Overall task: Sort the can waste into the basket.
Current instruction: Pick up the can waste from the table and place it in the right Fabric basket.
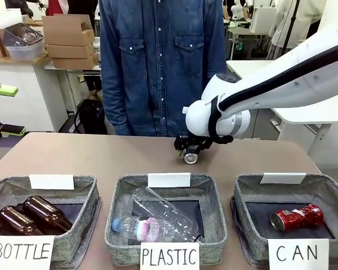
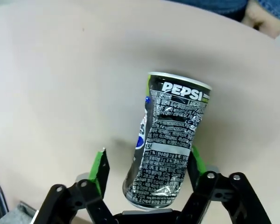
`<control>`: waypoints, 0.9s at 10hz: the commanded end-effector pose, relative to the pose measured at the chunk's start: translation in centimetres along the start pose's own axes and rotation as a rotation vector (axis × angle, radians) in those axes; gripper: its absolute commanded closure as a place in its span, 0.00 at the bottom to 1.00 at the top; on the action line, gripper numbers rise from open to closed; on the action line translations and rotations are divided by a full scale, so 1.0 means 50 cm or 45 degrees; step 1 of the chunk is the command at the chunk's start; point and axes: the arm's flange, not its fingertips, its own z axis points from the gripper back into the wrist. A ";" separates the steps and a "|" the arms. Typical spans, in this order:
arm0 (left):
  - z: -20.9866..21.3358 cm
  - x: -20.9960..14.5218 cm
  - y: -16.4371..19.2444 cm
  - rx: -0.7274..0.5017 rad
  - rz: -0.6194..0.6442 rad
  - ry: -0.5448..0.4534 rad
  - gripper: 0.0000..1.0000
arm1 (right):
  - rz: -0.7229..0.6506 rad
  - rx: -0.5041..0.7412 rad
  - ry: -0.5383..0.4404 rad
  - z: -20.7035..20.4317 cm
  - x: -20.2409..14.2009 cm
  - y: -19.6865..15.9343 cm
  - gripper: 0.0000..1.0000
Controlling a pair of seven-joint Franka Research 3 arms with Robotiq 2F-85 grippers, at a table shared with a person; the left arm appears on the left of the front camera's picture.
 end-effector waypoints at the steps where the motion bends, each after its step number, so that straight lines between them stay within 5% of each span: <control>1: 0.002 -0.004 0.000 -0.006 -0.018 0.008 0.00 | -0.033 -0.074 0.008 -0.007 0.009 0.017 1.00; 2: 0.002 -0.004 0.000 -0.006 -0.018 0.008 0.00 | -0.041 -0.082 0.016 -0.011 0.009 0.014 0.64; 3: 0.002 -0.004 0.000 -0.006 -0.018 0.008 0.00 | -0.049 -0.079 0.021 -0.014 0.007 0.011 1.00; 6: 0.002 -0.004 0.000 -0.006 -0.018 0.008 0.00 | -0.059 -0.072 0.020 -0.013 0.006 0.008 1.00; 7: 0.002 -0.004 0.000 -0.006 -0.018 0.008 0.00 | -0.068 -0.064 0.013 -0.012 0.005 0.005 0.76; 9: 0.002 -0.004 0.000 -0.006 -0.018 0.008 0.00 | -0.036 -0.034 0.026 -0.006 0.001 0.003 0.76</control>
